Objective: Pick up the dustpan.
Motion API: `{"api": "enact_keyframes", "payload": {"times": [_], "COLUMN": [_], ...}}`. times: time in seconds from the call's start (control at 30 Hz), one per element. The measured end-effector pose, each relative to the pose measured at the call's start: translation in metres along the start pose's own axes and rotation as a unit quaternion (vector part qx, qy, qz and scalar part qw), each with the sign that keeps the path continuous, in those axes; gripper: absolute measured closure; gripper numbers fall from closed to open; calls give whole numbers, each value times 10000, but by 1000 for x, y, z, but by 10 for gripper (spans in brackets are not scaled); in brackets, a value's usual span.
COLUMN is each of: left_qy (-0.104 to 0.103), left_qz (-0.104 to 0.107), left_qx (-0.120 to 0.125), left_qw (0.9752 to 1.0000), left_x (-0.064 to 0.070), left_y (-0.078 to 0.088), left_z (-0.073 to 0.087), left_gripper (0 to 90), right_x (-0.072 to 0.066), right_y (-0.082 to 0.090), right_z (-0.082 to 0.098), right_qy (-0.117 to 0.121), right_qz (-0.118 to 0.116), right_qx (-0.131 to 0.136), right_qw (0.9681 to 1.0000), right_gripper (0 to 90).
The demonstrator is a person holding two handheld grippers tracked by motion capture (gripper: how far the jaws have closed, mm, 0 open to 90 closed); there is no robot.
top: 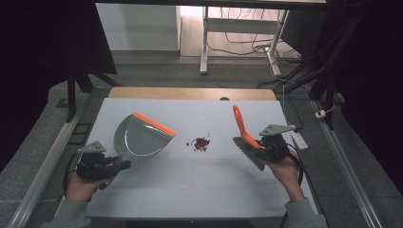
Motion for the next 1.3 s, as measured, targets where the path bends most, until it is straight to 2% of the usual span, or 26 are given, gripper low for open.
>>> {"api": "enact_keyframes", "payload": {"times": [0.2,0.43,0.73,0.93,1.1,1.3], "left_qy": [-54,-179,-374,-566,-589,-714], "left_qz": [91,229,388,510,596,669], "left_qx": [-90,-329,-624,-796,-901,-1024], "left_qw": [9999,9990,9966,9939,9924,9899], "left_x": [4,9,19,29,33,38], "left_y": [-5,-16,-33,-44,-54,-64], "left_z": [-1,2,2,-1,-4,-11], "left_gripper": [613,613,613,612,613,613], "right_x": [-2,-1,-2,-2,-2,-3], "right_y": [-2,-2,-4,-5,-6,-7], "right_z": [0,1,2,2,2,2], "right_qy": [22,32,53,35,38,43], "right_qz": [-18,-14,-13,-12,-21,-10], "right_qx": [-26,-35,-72,-85,-83,-110], "right_qw": [10000,10000,10000,10000,10000,9999], "right_gripper": [703,703,704,703,703,703]}}
Point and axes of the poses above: each handheld gripper's, and its own axes: y roughly backward along the jaws, z roughly out of its underside, x roughly to its right, the point moved 5 cm from there along -y, roughly forward along the jaws, and after that the axes turned 11 degrees about -y, right-handed, at the moved point
